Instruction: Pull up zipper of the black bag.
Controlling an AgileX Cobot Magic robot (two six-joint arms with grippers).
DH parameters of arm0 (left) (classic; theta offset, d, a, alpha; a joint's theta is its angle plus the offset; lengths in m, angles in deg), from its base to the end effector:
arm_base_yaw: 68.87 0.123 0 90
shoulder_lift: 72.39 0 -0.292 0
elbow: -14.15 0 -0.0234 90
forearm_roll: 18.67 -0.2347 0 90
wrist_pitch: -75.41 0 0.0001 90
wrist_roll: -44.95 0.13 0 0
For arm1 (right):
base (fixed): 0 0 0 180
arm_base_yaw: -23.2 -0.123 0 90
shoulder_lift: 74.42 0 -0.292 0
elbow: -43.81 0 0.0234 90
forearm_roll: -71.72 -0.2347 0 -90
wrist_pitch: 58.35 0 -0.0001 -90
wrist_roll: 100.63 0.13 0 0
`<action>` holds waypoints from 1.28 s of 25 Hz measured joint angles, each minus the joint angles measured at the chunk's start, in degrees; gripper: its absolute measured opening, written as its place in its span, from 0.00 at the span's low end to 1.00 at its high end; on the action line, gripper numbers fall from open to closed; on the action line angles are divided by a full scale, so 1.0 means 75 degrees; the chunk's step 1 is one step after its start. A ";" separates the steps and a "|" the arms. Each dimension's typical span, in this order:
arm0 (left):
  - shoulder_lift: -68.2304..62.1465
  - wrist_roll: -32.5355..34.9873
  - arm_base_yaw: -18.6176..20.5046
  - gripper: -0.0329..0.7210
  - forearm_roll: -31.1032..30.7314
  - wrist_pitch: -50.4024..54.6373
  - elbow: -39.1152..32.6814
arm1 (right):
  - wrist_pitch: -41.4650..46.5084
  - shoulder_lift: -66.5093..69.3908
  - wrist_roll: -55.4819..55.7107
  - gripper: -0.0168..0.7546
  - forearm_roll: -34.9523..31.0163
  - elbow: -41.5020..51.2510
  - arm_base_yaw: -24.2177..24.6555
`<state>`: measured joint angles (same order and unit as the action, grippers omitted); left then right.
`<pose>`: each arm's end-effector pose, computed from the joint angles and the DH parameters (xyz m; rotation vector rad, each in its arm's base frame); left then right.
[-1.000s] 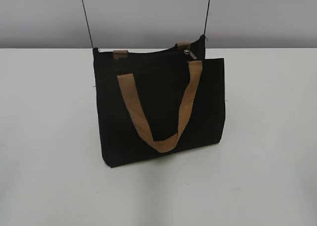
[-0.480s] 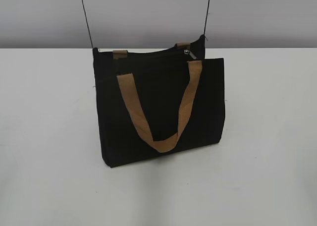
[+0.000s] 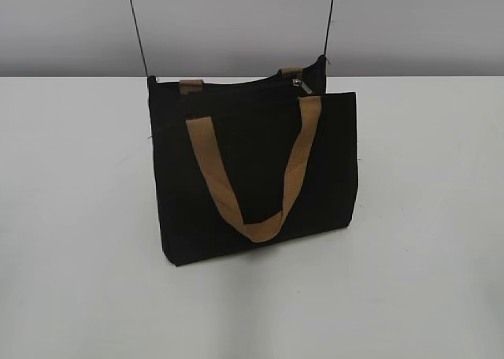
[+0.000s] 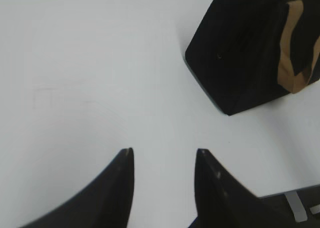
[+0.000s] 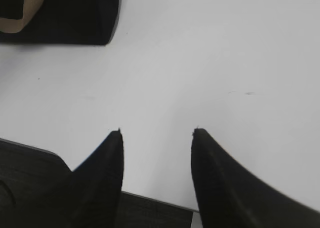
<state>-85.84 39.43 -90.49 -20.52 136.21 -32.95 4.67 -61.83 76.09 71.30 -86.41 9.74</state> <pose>0.0198 -0.0039 0.2590 0.2978 2.1060 -0.2421 0.0173 0.0050 0.2409 -0.3189 2.1672 0.1093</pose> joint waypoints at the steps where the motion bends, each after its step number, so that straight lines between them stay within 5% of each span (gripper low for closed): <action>1: 0.0003 0.0000 0.0101 0.45 0.0000 0.0000 0.0000 | 0.0000 -0.0058 0.0000 0.47 0.0000 0.0000 0.0080; 17: 0.0844 0.0000 0.2362 0.43 0.0001 -0.0002 0.0000 | -0.0022 -0.0720 0.0022 0.47 -0.0049 0.0000 0.1970; 32: 0.0852 0.0000 0.2448 0.40 0.0001 -0.0002 0.0000 | -0.0022 -0.0720 0.0028 0.47 -0.0060 0.0000 0.2005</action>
<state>-79.45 39.43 -72.13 -20.51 136.19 -32.95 4.50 -67.23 76.30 70.85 -86.41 24.78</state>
